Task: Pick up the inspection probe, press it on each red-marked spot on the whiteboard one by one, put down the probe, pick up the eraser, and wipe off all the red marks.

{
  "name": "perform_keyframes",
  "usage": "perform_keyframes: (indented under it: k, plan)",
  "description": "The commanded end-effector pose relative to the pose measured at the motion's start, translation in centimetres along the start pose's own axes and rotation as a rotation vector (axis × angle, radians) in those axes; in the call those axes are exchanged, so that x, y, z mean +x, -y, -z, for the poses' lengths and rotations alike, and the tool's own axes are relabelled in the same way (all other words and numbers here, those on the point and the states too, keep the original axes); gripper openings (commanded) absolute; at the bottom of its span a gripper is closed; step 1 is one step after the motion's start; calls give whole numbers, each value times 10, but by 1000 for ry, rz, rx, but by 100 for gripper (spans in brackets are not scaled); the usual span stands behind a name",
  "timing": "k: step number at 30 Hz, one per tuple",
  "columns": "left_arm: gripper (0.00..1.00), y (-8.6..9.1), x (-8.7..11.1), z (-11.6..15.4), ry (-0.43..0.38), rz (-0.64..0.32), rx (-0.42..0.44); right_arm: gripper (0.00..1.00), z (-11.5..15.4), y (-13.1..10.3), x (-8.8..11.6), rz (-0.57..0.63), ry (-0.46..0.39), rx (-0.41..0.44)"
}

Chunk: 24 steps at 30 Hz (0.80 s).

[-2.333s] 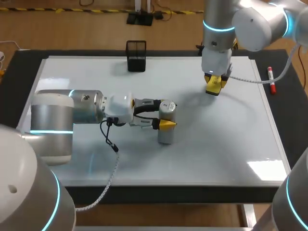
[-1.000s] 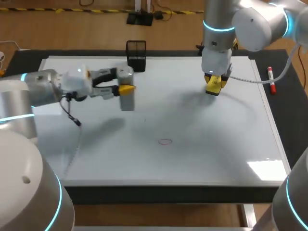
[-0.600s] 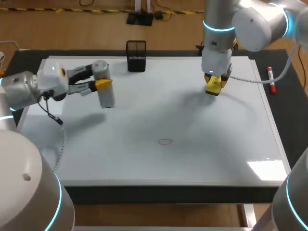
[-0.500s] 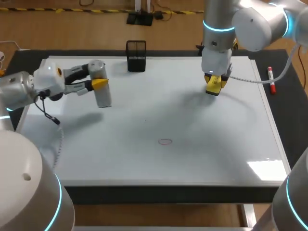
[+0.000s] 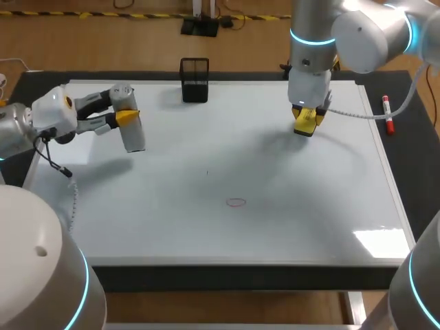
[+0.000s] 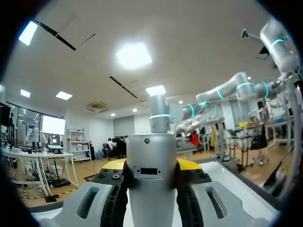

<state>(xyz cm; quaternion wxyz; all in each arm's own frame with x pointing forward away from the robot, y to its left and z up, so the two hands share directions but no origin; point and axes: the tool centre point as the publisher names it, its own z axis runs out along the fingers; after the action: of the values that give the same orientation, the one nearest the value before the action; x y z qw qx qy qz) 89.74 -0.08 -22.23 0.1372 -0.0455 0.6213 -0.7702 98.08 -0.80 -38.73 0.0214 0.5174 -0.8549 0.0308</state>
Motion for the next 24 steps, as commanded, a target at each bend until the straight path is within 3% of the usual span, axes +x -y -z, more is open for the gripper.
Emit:
perform_keyframes:
  k: [1, 8, 16, 24]
  plan:
    - [0, 3, 1, 1, 2, 0, -3, 0, 1, 1, 0, 1, -3, 1]
    - [0, 3, 1, 1, 2, 0, -3, 0, 2, -6, -1, 18, 1, 7]
    - [0, 3, 1, 1, 2, 0, -3, 0, 6, -49, -16, 94, 11, 24]
    - [0, 3, 1, 1, 2, 0, -3, 0, 15, -107, -39, 204, 54, 39]
